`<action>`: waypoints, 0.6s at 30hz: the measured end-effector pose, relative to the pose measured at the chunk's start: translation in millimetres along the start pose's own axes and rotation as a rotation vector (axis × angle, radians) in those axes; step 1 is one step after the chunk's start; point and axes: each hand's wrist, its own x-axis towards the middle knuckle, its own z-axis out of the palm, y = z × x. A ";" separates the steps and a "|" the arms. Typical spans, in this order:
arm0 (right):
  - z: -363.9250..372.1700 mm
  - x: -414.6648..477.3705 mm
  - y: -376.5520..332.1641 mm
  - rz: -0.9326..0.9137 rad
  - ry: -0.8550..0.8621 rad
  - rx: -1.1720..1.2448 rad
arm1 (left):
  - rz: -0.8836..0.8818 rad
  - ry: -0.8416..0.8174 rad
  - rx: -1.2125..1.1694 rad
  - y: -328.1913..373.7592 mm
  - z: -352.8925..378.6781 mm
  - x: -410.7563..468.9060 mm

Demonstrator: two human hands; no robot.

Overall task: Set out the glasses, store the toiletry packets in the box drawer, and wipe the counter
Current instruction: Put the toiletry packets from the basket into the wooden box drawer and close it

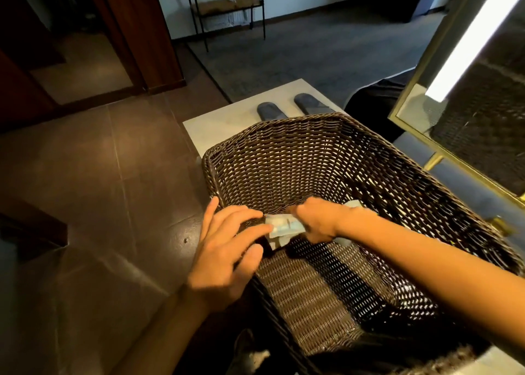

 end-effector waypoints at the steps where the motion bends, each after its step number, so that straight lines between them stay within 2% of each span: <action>1: -6.8 -14.0 1.1 0.021 0.044 0.000 | 0.002 0.002 0.009 -0.8 0.3 0.1; 11: -39.6 -190.4 -0.5 0.307 0.313 0.027 | -0.020 -0.007 0.048 11.1 -4.7 -0.3; 15: -13.1 -248.9 -11.6 0.419 0.412 0.139 | -0.034 -0.040 0.084 19.2 -8.3 -1.0; 18: 20.5 -259.6 -26.2 0.483 0.446 0.165 | -0.059 -0.036 0.106 24.7 -7.9 -3.1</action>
